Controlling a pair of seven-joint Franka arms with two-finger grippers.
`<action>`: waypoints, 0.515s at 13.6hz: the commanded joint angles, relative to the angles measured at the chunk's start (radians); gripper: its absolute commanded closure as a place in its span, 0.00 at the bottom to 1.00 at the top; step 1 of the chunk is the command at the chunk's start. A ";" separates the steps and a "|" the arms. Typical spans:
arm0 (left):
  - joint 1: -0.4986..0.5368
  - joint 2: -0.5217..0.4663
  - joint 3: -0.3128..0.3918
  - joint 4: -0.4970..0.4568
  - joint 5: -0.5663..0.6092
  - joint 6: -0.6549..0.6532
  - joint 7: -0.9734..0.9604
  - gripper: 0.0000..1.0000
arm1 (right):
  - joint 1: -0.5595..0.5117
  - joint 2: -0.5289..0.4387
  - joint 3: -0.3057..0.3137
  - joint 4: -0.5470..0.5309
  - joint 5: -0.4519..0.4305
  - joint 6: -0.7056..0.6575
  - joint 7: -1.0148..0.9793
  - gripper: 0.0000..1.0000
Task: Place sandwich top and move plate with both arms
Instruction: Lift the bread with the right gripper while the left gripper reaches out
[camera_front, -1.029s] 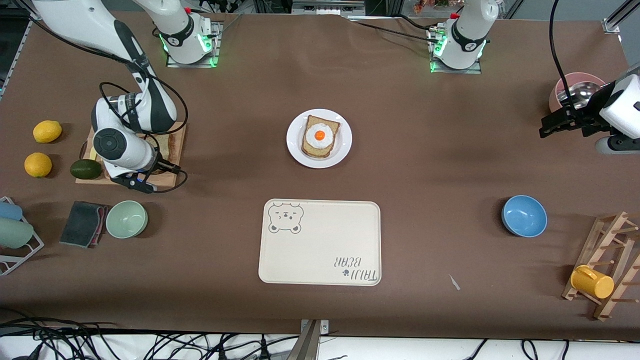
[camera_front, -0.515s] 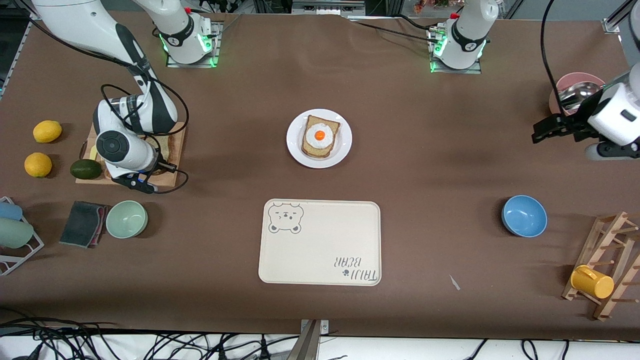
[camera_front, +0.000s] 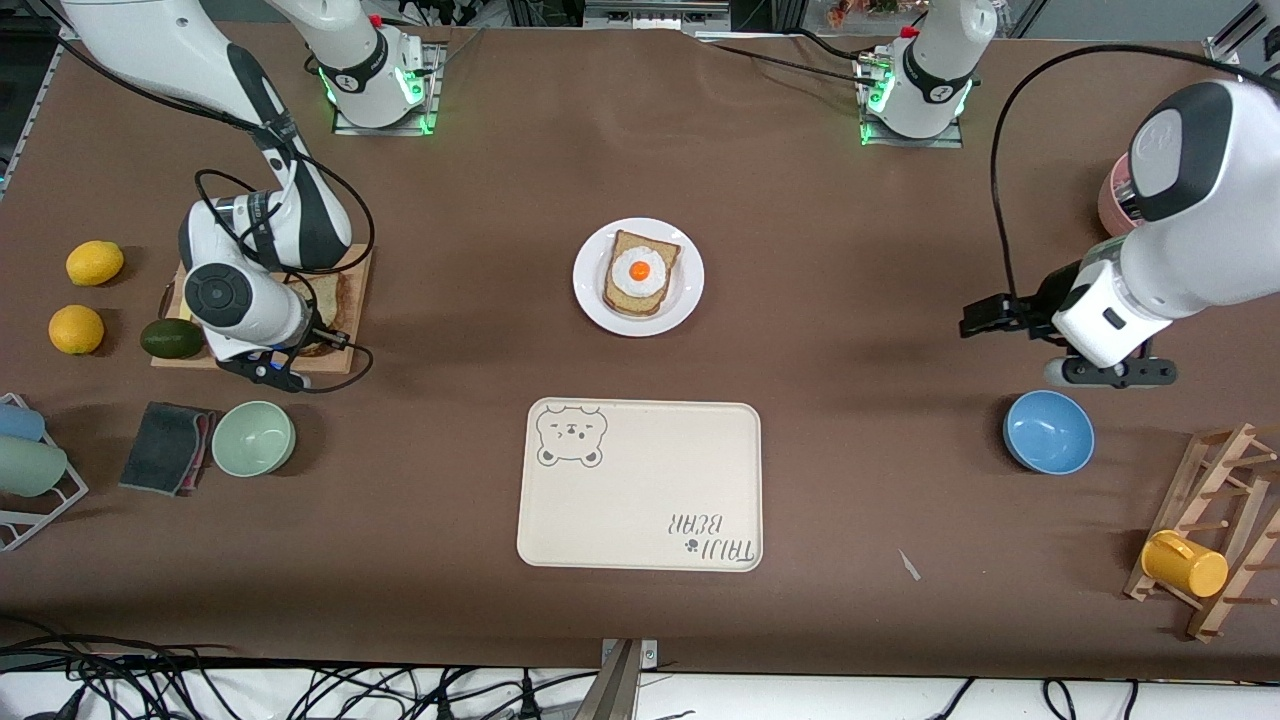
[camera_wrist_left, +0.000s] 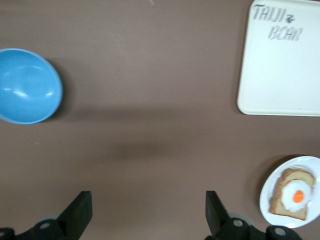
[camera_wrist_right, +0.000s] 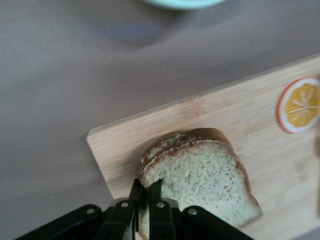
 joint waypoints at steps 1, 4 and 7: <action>0.043 -0.007 0.001 -0.032 -0.113 0.031 0.060 0.00 | 0.036 -0.001 0.020 0.152 0.011 -0.221 0.022 1.00; 0.044 0.024 0.001 -0.033 -0.201 0.031 0.057 0.00 | 0.111 0.001 0.021 0.232 0.092 -0.308 0.024 1.00; 0.032 0.059 0.000 -0.096 -0.340 0.042 0.059 0.00 | 0.179 0.018 0.021 0.315 0.208 -0.383 0.089 1.00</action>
